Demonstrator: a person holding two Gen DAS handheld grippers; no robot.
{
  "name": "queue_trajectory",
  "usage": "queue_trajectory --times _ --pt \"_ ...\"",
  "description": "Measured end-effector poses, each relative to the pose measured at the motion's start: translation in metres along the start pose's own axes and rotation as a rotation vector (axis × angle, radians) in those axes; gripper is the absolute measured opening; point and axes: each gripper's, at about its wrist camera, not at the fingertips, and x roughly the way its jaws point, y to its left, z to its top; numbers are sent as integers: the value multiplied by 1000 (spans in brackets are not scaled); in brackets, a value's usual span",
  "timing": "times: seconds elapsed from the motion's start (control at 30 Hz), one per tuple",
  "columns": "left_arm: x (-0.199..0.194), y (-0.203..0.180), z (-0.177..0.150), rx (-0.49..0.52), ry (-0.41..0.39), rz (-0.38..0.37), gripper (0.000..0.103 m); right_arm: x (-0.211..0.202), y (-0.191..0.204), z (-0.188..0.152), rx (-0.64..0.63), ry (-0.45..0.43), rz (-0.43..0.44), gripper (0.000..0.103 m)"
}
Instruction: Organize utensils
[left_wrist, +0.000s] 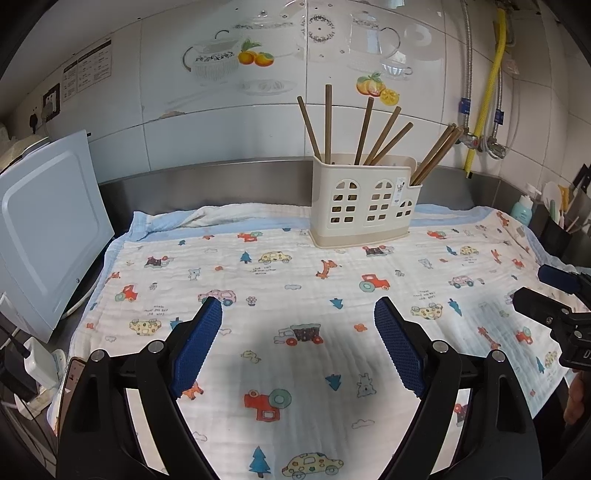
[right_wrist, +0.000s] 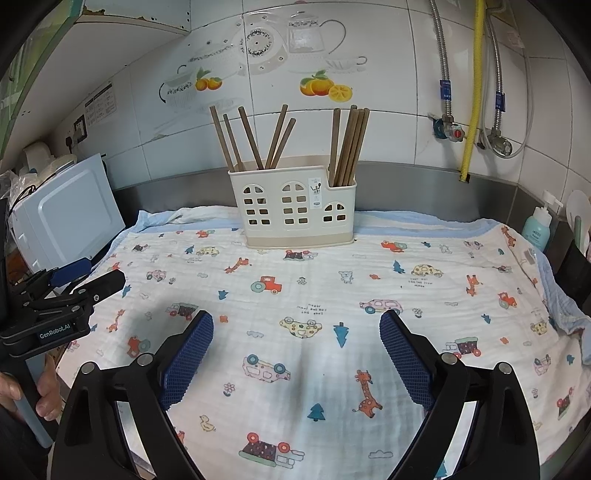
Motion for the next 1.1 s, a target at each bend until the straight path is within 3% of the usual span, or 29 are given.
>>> queue_trajectory --times 1.1 --pt "0 -1 -3 -5 4 -1 86 0 -1 -2 0 2 2 89"
